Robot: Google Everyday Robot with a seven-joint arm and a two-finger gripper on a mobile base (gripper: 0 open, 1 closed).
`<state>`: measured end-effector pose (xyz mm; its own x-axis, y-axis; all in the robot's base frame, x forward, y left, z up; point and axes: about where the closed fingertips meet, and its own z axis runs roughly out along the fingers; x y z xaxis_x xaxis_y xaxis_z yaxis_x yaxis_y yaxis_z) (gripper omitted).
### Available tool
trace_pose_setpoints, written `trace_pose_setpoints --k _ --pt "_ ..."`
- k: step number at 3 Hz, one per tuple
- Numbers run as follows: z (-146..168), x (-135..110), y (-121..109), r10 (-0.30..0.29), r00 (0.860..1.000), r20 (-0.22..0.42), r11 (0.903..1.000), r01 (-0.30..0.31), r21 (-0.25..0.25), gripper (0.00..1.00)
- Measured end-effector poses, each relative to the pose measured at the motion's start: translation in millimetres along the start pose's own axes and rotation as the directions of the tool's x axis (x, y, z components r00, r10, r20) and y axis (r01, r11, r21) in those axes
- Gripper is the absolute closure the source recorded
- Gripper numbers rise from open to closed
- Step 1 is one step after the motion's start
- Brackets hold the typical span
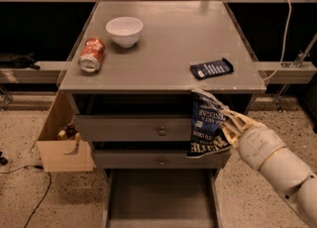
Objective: Pick blue chip bag from bottom drawer and place on counter
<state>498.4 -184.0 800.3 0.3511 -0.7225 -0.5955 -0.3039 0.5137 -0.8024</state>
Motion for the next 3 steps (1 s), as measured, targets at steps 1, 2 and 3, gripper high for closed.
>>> trace_pose_setpoints --k 1,2,3 --pt "-5 0 -1 0.0 1.0 -0.004 1.0 0.0 0.005 1.0" --pt "3 -10 -2 -0.022 1.0 0.02 0.9997 0.022 -0.008 1.0" --pt "22 -19 -18 -0.055 0.997 0.045 0.9976 0.057 -0.039 1.0"
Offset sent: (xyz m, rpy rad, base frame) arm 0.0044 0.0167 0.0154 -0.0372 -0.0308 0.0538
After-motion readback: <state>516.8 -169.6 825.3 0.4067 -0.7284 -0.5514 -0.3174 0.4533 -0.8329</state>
